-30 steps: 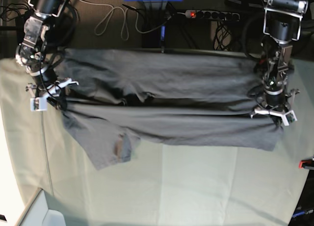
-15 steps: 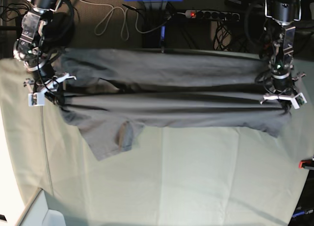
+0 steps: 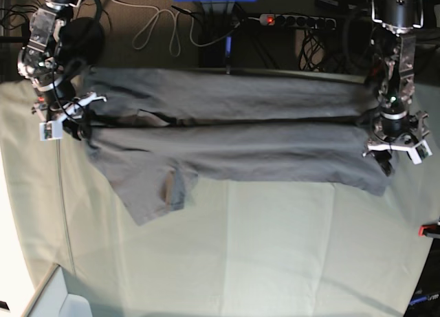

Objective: Layout the t-shirt on the table in an organized manner, then fold the t-shirt properly
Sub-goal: 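Lift the side edges with both grippers and fold them over the shirt's middle, then release and regrasp the folded edge with both grippers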

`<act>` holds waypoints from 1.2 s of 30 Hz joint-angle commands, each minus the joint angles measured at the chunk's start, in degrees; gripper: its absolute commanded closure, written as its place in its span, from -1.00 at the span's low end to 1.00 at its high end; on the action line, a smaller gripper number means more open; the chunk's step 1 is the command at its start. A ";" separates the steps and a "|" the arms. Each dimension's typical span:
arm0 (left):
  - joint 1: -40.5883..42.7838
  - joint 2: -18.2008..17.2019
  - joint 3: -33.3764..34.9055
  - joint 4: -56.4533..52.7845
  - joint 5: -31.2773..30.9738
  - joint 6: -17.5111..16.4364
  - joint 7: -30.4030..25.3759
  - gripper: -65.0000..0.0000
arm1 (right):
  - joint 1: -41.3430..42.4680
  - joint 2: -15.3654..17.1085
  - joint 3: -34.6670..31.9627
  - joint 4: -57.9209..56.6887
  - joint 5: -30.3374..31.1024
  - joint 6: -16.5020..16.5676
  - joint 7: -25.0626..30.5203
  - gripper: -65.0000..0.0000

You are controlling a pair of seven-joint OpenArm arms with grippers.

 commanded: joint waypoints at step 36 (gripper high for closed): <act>-33.45 -0.27 11.48 -36.28 5.63 -5.92 13.60 -0.30 | 0.33 -0.84 4.02 10.68 1.10 0.41 1.62 -0.11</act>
